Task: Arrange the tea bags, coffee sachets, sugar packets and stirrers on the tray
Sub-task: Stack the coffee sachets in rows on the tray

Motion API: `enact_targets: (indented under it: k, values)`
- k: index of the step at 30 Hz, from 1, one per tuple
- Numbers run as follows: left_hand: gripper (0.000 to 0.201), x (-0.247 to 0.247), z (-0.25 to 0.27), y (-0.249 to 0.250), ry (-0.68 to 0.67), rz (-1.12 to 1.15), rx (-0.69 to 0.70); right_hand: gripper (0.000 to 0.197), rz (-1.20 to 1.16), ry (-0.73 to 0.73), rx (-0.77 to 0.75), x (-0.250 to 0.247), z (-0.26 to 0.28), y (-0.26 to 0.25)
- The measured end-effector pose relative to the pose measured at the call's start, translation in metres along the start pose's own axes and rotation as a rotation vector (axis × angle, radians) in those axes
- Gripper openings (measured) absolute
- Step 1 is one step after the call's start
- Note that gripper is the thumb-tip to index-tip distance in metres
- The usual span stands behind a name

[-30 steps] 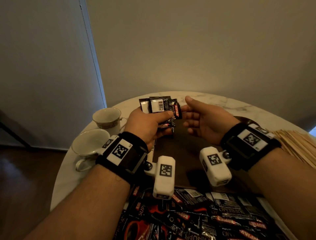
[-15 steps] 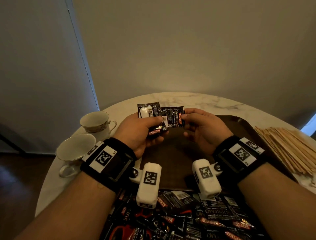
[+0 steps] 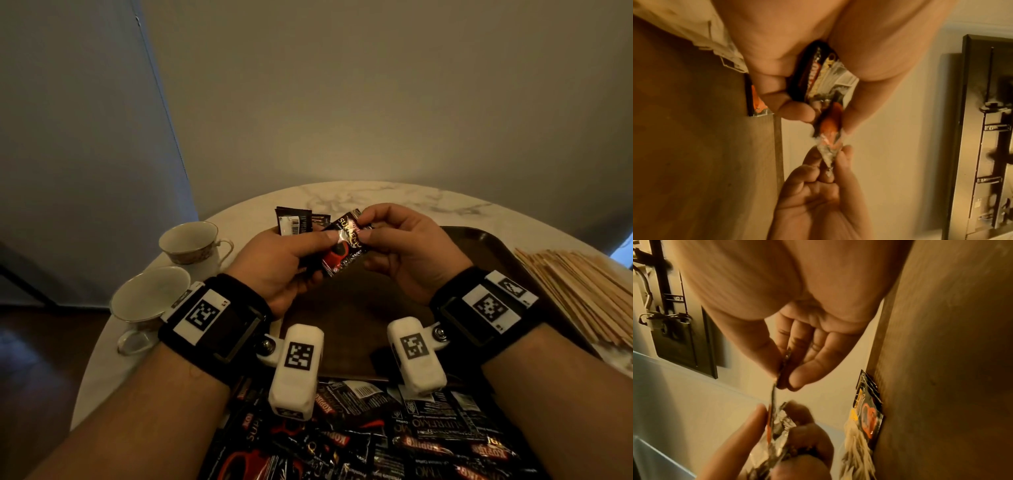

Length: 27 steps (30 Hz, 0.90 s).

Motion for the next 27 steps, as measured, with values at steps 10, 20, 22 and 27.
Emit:
enact_targets:
  k: [10,20,22,27]
  values:
    - [0.041,0.003,0.007,0.006,-0.128,-0.089,0.051,0.015,-0.016,0.073,0.128,-0.004,0.001,0.004]
    - [0.011,-0.009,0.006,0.014,0.060,0.093,0.059,0.006,0.101,0.075,0.196,0.018,-0.001,0.006]
    - [0.012,-0.015,0.005,0.016,0.120,0.129,0.072,0.014,0.113,0.154,0.205,0.014,-0.009,0.008]
    - [0.009,-0.034,-0.001,0.020,0.283,0.271,0.089,0.014,0.289,0.244,0.410,0.003,-0.024,0.032]
Point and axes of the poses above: each hand's wrist, its own z-axis away from the middle knuckle, its own x-axis out of the palm, y = z × x, the point moved 5 cm from there along -z, towards the middle knuckle, and after that the axes turned 11 degrees about -x, right-handed, at the moved point
